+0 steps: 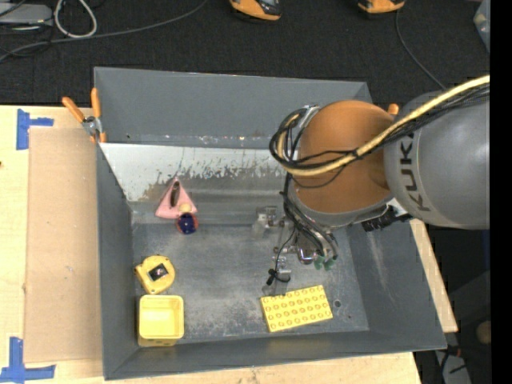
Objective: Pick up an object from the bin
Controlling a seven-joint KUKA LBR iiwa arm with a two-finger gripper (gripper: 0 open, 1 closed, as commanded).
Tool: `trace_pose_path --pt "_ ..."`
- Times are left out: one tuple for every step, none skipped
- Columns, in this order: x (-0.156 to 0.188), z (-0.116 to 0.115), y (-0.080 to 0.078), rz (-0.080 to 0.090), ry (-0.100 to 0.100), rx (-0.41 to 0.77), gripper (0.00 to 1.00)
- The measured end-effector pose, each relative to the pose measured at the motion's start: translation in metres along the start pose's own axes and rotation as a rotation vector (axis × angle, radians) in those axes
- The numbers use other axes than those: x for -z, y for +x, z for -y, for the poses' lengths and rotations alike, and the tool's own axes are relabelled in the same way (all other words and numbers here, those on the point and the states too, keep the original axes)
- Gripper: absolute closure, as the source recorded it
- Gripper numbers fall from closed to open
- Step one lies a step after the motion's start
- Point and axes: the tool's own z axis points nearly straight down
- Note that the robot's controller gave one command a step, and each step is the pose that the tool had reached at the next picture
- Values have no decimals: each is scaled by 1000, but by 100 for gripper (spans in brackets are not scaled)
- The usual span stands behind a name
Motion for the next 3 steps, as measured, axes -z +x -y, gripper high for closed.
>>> trace_pose_path --pt "4 1 -2 9 -1 -3 0" --pt "-90 64 4 9 -1 -4 0" --pt "-101 76 10 11 -3 80 0"
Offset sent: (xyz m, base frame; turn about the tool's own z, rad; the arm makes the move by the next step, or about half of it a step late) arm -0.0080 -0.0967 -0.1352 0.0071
